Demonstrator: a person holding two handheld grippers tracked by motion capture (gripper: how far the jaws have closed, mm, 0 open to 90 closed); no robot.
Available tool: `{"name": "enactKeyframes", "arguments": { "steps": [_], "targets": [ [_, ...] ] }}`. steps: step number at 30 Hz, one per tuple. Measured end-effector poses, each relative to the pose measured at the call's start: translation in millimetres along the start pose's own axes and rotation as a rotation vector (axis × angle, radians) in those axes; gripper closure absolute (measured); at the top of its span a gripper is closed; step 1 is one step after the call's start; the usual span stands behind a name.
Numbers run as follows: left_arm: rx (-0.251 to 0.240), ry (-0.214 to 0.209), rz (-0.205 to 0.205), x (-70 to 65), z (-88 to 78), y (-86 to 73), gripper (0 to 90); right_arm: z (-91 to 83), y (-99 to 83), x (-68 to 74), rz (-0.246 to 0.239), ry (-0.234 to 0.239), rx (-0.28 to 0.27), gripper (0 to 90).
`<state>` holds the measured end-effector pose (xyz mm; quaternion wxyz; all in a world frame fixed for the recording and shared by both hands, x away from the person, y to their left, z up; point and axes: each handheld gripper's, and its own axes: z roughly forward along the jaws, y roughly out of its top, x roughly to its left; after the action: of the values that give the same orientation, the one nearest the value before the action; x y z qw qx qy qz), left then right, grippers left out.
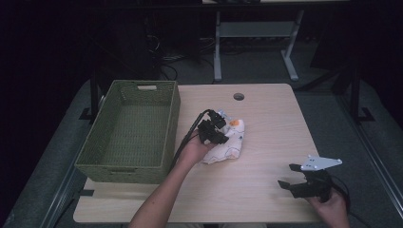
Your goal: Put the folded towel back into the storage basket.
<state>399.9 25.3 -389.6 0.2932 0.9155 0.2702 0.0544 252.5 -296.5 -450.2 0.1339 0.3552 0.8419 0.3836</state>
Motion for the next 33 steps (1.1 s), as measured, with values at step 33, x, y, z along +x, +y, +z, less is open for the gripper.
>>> {"name": "enactKeyframes", "arguments": {
  "steps": [33],
  "targets": [
    [-0.331, -0.224, -0.171, 36.9, -112.3, -8.6, 79.0, 5.4, 1.5, -0.2, -0.004, -0.002, 0.012, 21.6]
  ]
}}
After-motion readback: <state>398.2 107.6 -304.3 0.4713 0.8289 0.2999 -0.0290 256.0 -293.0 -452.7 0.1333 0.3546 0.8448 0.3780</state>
